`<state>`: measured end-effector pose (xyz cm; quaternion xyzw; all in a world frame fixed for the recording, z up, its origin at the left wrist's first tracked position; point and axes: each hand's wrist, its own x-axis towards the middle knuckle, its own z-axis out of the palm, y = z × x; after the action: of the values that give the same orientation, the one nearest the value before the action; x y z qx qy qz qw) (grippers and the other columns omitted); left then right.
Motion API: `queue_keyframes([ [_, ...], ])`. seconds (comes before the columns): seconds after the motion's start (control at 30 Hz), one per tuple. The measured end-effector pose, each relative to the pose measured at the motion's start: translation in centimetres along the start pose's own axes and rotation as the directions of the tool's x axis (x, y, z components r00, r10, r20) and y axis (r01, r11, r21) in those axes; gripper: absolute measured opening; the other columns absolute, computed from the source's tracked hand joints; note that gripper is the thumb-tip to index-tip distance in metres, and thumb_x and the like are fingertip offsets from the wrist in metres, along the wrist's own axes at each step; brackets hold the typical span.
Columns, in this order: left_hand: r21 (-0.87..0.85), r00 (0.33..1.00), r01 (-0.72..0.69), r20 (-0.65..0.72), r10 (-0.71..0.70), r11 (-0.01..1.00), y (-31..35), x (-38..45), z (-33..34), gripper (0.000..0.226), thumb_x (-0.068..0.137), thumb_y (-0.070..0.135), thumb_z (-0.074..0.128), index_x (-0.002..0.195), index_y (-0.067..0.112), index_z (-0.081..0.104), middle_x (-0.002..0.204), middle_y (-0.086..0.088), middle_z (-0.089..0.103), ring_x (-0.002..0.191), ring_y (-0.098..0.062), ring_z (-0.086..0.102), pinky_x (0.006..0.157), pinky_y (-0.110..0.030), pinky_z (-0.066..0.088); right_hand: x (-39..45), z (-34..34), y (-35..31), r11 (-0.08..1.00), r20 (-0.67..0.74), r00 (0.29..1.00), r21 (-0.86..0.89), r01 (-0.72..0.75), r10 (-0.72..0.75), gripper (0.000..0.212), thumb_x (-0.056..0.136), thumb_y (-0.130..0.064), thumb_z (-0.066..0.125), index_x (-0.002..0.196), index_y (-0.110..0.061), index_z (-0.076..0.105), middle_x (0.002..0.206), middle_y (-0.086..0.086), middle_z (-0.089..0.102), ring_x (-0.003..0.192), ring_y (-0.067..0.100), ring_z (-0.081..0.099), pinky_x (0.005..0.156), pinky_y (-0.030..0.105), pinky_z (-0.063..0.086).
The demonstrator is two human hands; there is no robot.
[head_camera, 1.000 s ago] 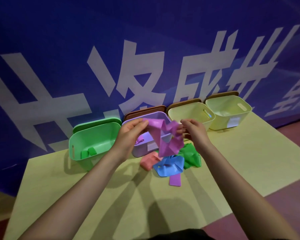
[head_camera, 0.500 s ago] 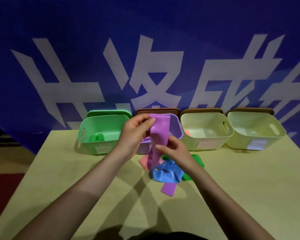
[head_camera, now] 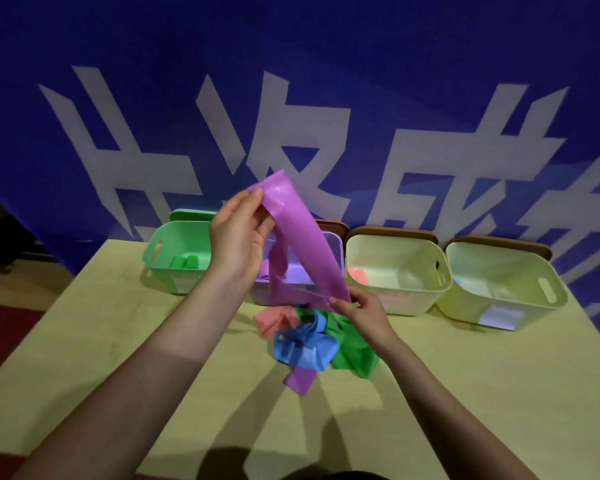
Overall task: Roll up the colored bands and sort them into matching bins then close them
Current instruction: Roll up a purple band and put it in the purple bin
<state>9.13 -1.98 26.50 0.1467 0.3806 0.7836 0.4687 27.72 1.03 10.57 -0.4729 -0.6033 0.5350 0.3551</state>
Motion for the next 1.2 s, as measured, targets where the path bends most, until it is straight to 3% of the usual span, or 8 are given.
queue_keyframes([
  [0.27, -0.087, 1.000, 0.001, 0.009, 0.000, 0.996, -2.5, -0.4, 2.0, 0.011, 0.092, -0.002, 0.055, 0.101, 0.000, 0.060, 0.097, -0.013, 0.066, 0.083, -0.017, 0.069, 0.069, -0.023, 0.056, -0.5, -4.8, 1.9, 0.938, -0.046, 0.984, 0.312, -0.152, 0.175, 0.010, 0.092, -0.001, 0.056, 0.100, -0.003, 0.061, 0.085, 0.010, 0.071, 0.074, 0.022, 0.069, 0.064, 0.024, 0.055],
  [0.37, -0.100, 1.000, 0.006, -0.008, -0.006, 0.995, -3.5, 0.0, 2.5, 0.011, 0.092, -0.002, 0.055, 0.101, 0.000, 0.060, 0.101, -0.015, 0.064, 0.088, -0.019, 0.067, 0.075, -0.027, 0.058, -0.4, -6.4, 1.5, 0.795, 0.018, 0.985, 0.588, -0.147, 0.169, 0.014, 0.090, 0.004, 0.052, 0.098, 0.004, 0.064, 0.076, 0.010, 0.070, 0.075, 0.023, 0.065, 0.068, 0.022, 0.055],
  [0.53, -0.050, 0.996, 0.023, -0.079, -0.027, 0.999, -5.7, 1.7, 1.3, 0.010, 0.093, -0.003, 0.053, 0.099, 0.000, 0.060, 0.102, -0.015, 0.065, 0.084, -0.016, 0.068, 0.072, -0.024, 0.058, -0.6, -9.5, 1.2, 0.505, 0.147, 0.986, 0.847, -0.168, 0.081, 0.048, 0.051, -0.007, 0.086, 0.096, 0.004, 0.073, 0.098, 0.021, 0.070, 0.092, 0.026, 0.069, 0.083, 0.033, 0.056],
  [0.63, -0.053, 0.974, 0.180, -0.129, -0.186, 0.982, -6.7, 3.4, -0.3, 0.021, 0.094, 0.001, 0.052, 0.115, -0.003, 0.057, 0.108, -0.014, 0.066, 0.091, -0.016, 0.065, 0.089, -0.027, 0.054, -1.0, -10.7, 1.0, 0.448, 0.142, 0.985, 0.877, -0.172, 0.099, 0.026, 0.049, -0.002, 0.083, 0.071, 0.001, 0.071, 0.071, 0.015, 0.068, 0.076, 0.028, 0.070, 0.079, 0.038, 0.059],
  [0.77, -0.048, 0.917, 0.375, -0.132, -0.378, 0.926, -7.1, 3.9, -1.4, 0.008, 0.096, 0.005, 0.050, 0.092, 0.003, 0.057, 0.065, -0.006, 0.071, 0.082, -0.014, 0.063, 0.066, -0.022, 0.057, -1.6, -11.9, 0.8, 0.598, 0.082, 0.991, 0.791, -0.129, 0.105, 0.017, 0.074, -0.005, 0.059, 0.057, -0.006, 0.064, 0.050, 0.006, 0.052, 0.052, 0.018, 0.056, 0.061, 0.028, 0.054],
  [0.9, 0.045, 0.901, 0.410, -0.179, -0.396, 0.911, -6.8, 3.8, -2.5, 0.006, 0.093, 0.014, 0.059, 0.096, 0.009, 0.060, 0.073, -0.001, 0.071, 0.085, -0.011, 0.064, 0.070, -0.021, 0.053, -2.2, -12.7, 1.6, 0.866, 0.110, 0.994, 0.496, -0.065, 0.012, 0.013, 0.073, -0.017, 0.066, 0.075, -0.005, 0.063, 0.060, 0.003, 0.058, 0.055, 0.012, 0.053, 0.058, 0.020, 0.044],
  [1.1, 0.198, 0.901, 0.419, -0.212, -0.379, 0.886, -6.9, 3.9, -3.4, 0.006, 0.093, 0.020, 0.058, 0.094, 0.015, 0.060, 0.060, 0.006, 0.068, 0.074, -0.007, 0.057, 0.065, -0.016, 0.046, -2.7, -12.8, 1.7, 0.953, 0.127, 0.992, 0.300, -0.034, -0.005, 0.025, 0.082, -0.028, 0.063, 0.078, -0.008, 0.077, 0.090, 0.004, 0.073, 0.077, 0.014, 0.063, 0.075, 0.022, 0.050],
  [1.2, 0.305, 0.916, 0.373, -0.274, -0.295, 0.876, -7.4, 4.2, -3.6, 0.020, 0.092, 0.021, 0.061, 0.110, 0.013, 0.060, 0.084, 0.003, 0.068, 0.083, -0.011, 0.057, 0.072, -0.021, 0.046, -2.2, -12.5, 0.9, 0.984, 0.096, 0.993, 0.170, 0.045, -0.062, 0.028, 0.089, -0.017, 0.063, 0.063, -0.010, 0.070, 0.085, 0.000, 0.066, 0.078, 0.008, 0.059, 0.076, 0.024, 0.046],
])
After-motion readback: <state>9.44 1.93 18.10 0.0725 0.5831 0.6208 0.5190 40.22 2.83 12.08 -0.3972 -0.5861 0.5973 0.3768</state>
